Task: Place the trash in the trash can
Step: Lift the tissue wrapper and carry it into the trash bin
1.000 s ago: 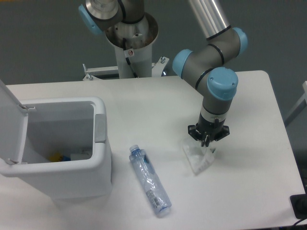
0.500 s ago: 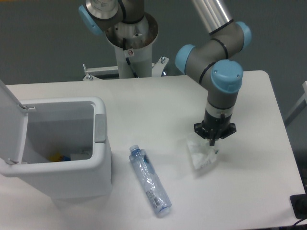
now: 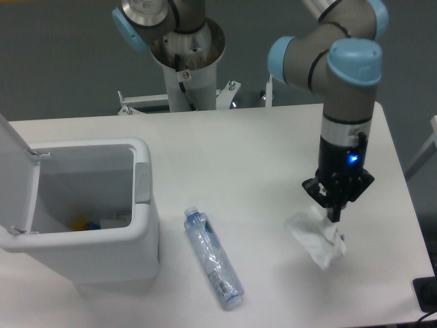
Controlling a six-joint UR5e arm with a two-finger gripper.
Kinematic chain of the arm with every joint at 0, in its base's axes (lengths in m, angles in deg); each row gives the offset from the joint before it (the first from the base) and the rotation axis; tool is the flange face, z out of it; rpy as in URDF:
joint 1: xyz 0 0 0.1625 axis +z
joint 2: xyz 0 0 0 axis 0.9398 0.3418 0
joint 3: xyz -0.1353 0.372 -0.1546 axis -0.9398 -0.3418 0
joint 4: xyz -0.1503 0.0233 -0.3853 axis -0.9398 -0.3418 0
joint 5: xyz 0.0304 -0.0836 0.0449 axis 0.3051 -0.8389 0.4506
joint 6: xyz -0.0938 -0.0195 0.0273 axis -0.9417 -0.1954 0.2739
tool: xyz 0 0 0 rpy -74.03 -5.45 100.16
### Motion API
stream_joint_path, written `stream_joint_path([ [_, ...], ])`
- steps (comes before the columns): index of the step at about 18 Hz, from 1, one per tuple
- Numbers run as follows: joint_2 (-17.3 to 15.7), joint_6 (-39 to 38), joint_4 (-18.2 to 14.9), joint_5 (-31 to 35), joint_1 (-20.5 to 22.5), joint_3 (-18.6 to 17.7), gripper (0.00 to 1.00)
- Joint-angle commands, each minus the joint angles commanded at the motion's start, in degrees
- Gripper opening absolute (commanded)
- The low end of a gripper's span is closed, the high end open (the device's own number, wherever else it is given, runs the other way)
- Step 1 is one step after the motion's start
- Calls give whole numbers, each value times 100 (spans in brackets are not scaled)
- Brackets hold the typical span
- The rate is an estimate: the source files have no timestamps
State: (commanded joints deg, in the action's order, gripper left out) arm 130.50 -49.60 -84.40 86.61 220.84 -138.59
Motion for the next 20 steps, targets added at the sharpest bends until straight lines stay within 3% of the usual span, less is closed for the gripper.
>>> stream_joint_path([
  [3, -377, -467, 9, -106, -316, 124, 0],
  [7, -1045, -731, 0, -527, -703, 19, 0],
  [10, -1590, -1101, 9, -520, -1125, -367, 0],
  [12, -1907, -1058, 9, -520, -1721, -840, 0],
  [20, -1987, -1040, 35, -484, -2541, -1580, 0],
])
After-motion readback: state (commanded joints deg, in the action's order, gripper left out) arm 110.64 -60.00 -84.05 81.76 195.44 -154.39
